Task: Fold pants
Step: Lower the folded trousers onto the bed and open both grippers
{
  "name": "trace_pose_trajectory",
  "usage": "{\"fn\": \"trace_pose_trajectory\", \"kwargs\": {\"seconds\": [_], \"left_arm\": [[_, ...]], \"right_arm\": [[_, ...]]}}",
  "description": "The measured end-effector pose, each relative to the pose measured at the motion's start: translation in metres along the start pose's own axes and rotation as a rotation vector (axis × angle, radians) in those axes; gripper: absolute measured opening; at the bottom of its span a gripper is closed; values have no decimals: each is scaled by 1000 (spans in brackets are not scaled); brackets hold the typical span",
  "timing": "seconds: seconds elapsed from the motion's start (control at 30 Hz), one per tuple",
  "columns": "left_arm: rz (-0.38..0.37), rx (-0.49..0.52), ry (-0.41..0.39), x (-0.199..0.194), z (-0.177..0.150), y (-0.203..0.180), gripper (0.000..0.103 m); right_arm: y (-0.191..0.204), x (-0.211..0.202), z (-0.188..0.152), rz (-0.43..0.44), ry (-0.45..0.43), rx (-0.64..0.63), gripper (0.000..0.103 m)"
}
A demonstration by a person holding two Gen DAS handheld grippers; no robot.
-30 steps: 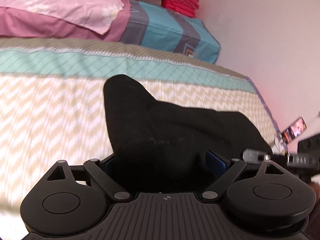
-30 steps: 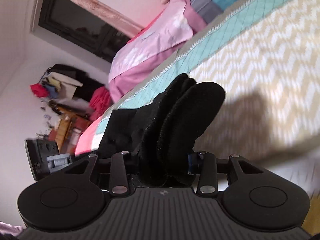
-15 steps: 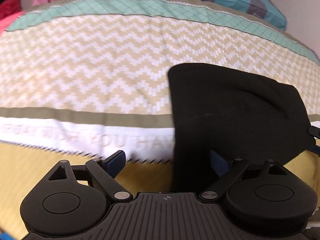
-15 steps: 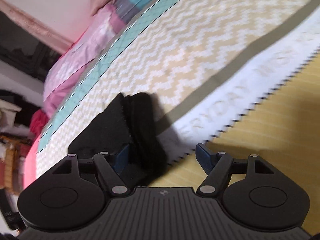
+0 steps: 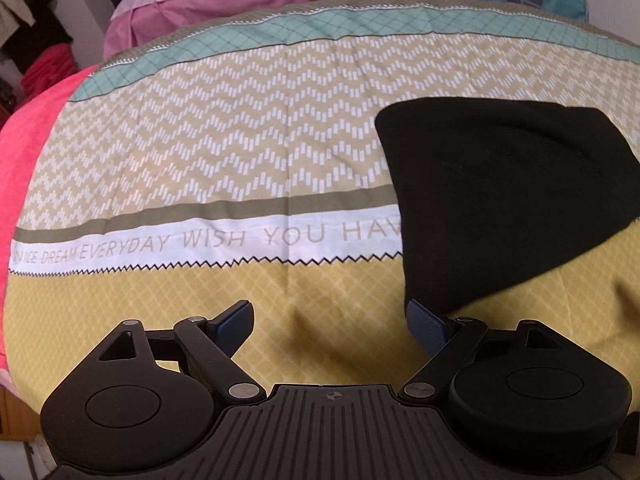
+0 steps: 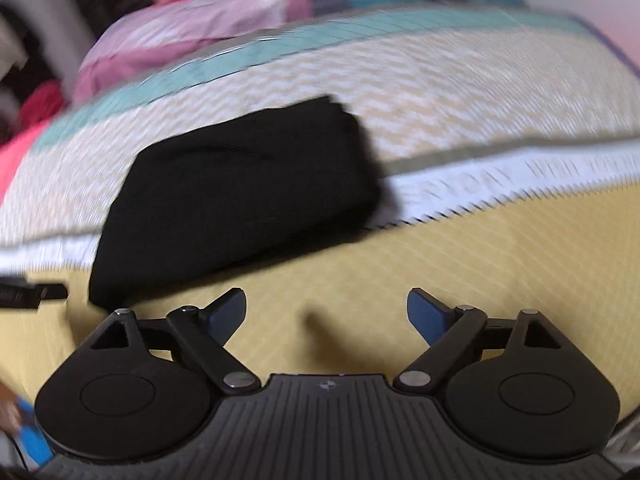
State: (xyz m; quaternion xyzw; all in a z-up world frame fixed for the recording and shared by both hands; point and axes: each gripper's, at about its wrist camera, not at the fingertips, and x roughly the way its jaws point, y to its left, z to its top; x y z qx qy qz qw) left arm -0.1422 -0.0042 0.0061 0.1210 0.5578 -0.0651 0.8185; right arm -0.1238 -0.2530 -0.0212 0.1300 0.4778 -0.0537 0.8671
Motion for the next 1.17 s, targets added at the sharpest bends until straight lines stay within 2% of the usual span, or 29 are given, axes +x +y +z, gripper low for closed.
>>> {"fn": "trace_pose_trajectory", "kwargs": {"seconds": [0.13, 0.27, 0.67, 1.17], "left_arm": [[-2, 17, 4, -2, -2, -7, 103], [2, 26, 13, 0, -3, -12, 103], [-9, 39, 44, 6, -4, -20, 103], [-37, 55, 41, 10, 2, -28, 103]], "right_arm": [[26, -9, -2, -13, -28, -107, 94], [36, -6, -5, 1, -24, -145, 94], [38, 0, -10, 2, 0, -139, 94], [33, 9, -8, 1, 19, -130, 95]]}}
